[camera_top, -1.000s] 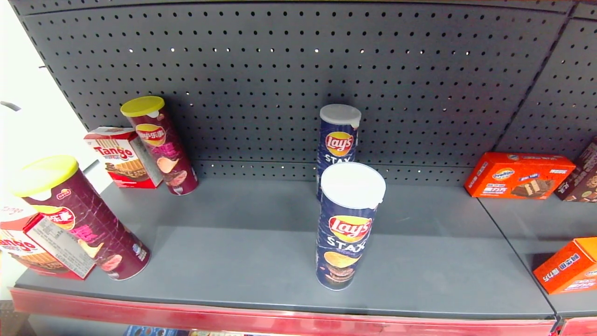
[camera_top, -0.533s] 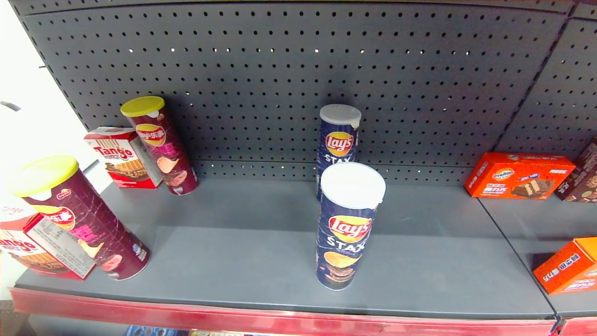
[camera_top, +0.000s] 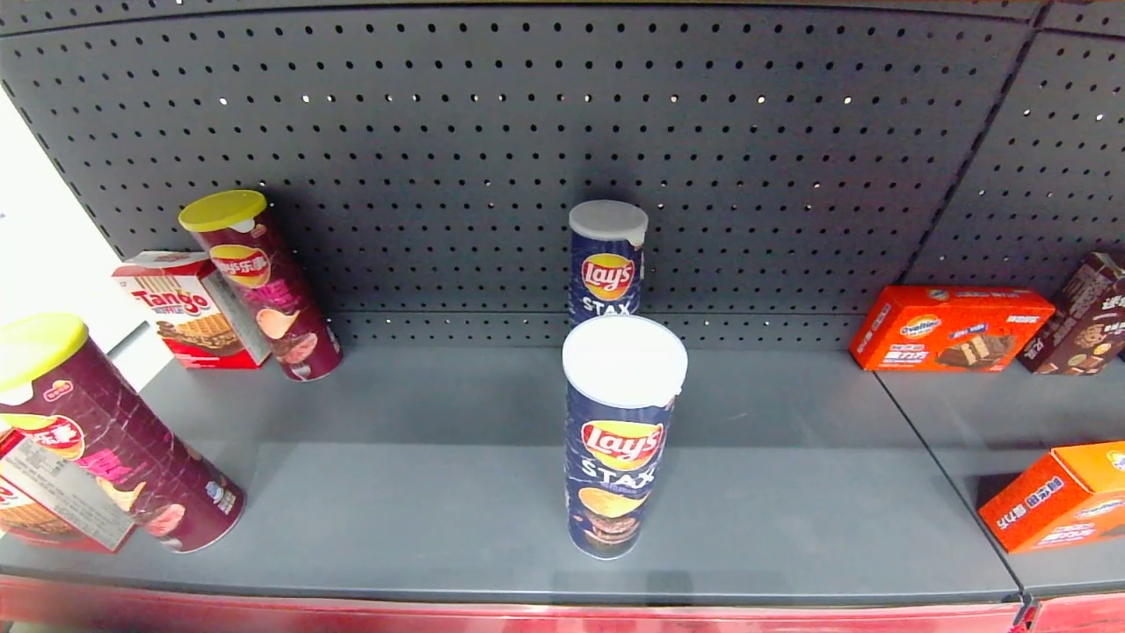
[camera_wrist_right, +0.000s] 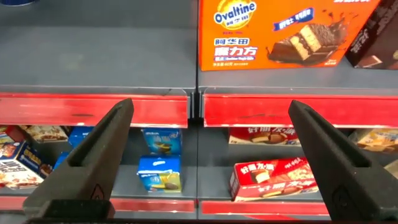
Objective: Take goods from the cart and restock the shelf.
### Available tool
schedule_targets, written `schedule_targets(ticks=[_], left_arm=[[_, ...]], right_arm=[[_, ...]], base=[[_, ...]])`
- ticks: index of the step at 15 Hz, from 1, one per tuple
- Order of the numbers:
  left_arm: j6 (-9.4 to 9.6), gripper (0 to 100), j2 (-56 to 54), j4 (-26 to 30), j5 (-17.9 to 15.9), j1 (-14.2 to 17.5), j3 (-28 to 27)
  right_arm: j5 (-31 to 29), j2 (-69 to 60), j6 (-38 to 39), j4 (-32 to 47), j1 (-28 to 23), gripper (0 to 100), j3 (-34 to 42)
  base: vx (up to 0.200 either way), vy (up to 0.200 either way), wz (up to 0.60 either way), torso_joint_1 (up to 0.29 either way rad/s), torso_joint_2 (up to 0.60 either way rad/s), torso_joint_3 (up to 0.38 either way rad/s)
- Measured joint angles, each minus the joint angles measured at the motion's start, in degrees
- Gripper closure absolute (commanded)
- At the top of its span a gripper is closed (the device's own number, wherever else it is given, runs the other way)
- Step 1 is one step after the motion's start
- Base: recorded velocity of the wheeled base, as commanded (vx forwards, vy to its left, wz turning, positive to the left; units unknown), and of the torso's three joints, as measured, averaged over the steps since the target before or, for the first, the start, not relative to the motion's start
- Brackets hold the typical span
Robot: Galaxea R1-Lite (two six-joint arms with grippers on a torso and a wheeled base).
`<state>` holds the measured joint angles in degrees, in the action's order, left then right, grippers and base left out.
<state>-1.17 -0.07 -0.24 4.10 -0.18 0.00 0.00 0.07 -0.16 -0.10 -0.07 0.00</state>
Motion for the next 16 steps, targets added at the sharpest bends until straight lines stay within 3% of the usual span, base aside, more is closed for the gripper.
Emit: schedule_targets(ticks=[16], left_arm=[[-0.13, 0, 0.00, 0.00, 0.02, 0.00, 0.00]], right_arm=[[0.10, 0.00, -0.13, 0.05, -0.02, 0, 0.00]], base=[[0.000, 0.000, -0.04, 0.000, 0.00, 0.000]])
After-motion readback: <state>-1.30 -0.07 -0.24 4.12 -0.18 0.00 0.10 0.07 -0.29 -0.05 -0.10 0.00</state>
